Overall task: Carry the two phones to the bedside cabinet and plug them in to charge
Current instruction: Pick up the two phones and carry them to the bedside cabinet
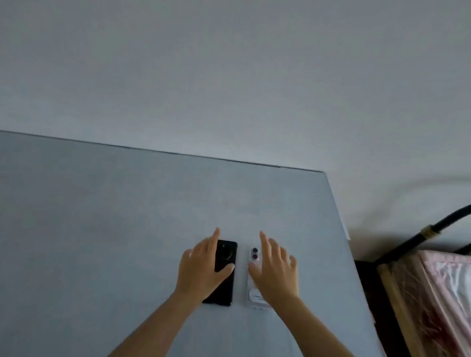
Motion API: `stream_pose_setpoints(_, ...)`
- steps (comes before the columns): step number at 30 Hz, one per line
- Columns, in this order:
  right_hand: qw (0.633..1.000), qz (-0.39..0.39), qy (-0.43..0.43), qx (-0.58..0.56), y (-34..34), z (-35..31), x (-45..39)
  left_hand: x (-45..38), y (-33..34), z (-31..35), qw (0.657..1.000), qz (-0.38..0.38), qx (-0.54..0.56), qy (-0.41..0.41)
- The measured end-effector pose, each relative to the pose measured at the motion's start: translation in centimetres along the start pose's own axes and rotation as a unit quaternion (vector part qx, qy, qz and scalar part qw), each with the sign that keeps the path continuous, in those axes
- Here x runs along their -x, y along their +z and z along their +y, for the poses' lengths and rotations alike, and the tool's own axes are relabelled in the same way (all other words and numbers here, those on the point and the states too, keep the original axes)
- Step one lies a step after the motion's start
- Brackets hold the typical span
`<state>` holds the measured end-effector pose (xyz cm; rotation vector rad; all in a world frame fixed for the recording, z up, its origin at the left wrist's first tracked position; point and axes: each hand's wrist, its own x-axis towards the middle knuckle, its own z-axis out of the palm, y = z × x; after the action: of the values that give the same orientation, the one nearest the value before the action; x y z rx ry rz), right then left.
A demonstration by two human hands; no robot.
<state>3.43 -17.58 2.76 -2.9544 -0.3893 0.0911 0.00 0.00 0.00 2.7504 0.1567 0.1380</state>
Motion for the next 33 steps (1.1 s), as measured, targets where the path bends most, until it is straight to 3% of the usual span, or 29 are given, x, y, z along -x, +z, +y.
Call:
stream_pose_setpoints(8,0.995,-0.086,0.054,0.023,4.4,0.4,-2.1,-0.6,5.2,-0.7,0.993,-0.106,-0.038,-0.047)
stream_pose_setpoints(18,0.973,-0.148,0.17,-0.039,6.1,-0.3,-2.3,-1.3,5.7,1.0,0.984,-0.122,0.012,-0.133)
stream_pose_setpoints(26,0.973,-0.139,0.181,-0.032,6.1,-0.7,-2.3,-0.9,5.4,0.7,0.987,-0.071,0.057,-0.131)
stream_pose_setpoints(33,0.968,-0.105,0.206,-0.101,5.3,-0.8,-2.9,-2.1,4.4,1.0,0.984,-0.105,0.031,-0.142)
